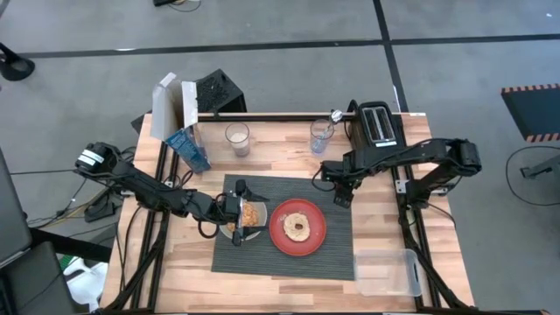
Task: Arrange a breakfast setting
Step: Put the apple on the top right side of the table mat
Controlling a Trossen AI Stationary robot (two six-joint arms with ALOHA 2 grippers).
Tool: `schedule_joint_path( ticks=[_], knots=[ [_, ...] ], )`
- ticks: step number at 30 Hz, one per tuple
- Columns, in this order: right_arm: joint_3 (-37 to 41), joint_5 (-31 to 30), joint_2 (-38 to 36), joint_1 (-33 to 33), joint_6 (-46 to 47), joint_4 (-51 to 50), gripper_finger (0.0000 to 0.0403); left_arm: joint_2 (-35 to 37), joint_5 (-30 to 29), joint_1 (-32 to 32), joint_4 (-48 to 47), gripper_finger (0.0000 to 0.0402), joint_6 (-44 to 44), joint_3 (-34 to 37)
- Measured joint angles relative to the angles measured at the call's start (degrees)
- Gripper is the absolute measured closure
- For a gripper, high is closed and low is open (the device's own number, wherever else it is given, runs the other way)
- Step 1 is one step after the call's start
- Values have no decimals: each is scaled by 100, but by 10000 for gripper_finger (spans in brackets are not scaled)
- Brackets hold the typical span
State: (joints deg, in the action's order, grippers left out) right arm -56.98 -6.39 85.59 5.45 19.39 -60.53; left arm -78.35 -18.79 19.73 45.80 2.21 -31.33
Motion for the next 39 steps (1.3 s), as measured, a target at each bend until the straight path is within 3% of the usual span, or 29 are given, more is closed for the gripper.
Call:
schedule_joint_path(
  ticks=[39],
  knots=[
    [104, 195, -1, 132, 158, 212, 91, 0, 0, 0, 0, 38, 21, 0]
  ],
)
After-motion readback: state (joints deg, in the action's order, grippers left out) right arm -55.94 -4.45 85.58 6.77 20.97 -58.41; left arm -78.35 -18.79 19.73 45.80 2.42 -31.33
